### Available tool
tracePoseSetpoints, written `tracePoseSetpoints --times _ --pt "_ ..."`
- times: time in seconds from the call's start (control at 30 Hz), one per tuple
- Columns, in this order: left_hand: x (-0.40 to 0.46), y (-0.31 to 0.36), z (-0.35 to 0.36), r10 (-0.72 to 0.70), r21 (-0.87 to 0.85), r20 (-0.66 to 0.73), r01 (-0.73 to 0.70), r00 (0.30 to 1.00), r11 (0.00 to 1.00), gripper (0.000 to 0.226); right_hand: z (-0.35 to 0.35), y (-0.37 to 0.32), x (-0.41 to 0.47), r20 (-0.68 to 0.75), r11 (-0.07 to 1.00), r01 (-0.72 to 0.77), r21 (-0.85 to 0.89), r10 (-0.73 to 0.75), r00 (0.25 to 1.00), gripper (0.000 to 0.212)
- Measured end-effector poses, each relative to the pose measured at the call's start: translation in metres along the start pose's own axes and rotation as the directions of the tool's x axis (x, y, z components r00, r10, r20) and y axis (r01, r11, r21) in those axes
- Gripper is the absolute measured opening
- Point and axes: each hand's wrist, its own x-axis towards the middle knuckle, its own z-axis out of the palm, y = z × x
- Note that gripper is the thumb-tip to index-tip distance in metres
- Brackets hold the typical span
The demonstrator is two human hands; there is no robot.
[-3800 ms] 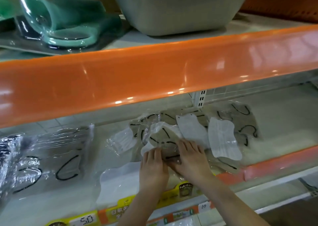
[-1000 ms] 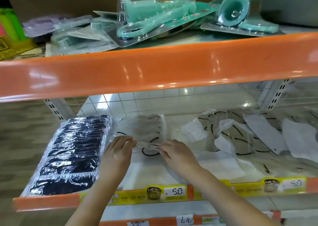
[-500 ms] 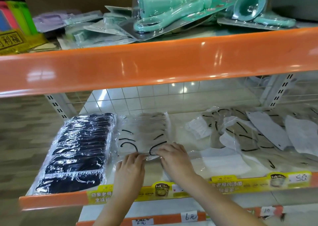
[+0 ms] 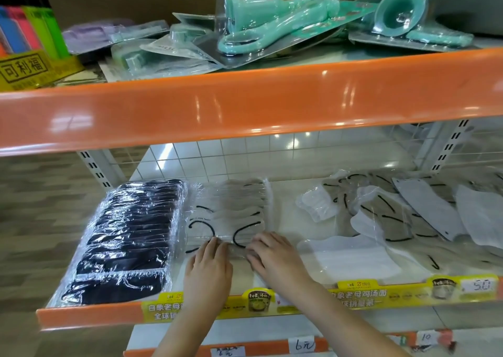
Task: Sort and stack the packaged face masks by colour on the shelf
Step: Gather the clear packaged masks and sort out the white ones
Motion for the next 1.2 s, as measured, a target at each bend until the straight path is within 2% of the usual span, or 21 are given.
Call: tracePoseSetpoints --times 0.17,0.27,0.47,0.77,1.03,1.2 --pt "0.002 0.003 0.000 -0.006 -0.007 -0.014 0.006 1.000 1.000 0.040 -0.002 -0.003 -0.001 -0.012 1.000 0.002 0.008 -0.002 1.000 0.027" --pt "0.004 0.015 -0.002 -0.012 -0.029 -0.017 0.012 1.000 1.000 0.037 -0.005 -0.002 0.001 -0.025 0.996 -0.054 0.066 0.055 0.998 0.029" --pt "0.011 0.057 -0.011 0.084 -0.041 -0.002 -0.084 0.996 0.996 0.039 -0.028 0.009 -0.005 -0.094 0.991 -0.110 0.071 0.117 0.989 0.027" --pt "0.023 0.155 0.002 0.213 -0.169 -0.157 -0.238 0.964 0.956 0.021 -0.087 0.088 -0.045 -0.146 0.978 -0.203 -0.056 0.193 0.970 0.027" --pt "0.030 0.238 0.015 0.335 -0.194 -0.107 -0.350 0.936 0.916 0.030 -0.136 0.141 -0.080 -0.123 0.940 -0.306 -0.147 0.290 0.949 0.025" --pt "0.029 0.280 0.025 0.362 -0.232 -0.100 -0.376 0.927 0.897 0.028 -0.156 0.176 -0.102 -0.084 0.915 -0.392 -0.095 0.385 0.919 0.021"
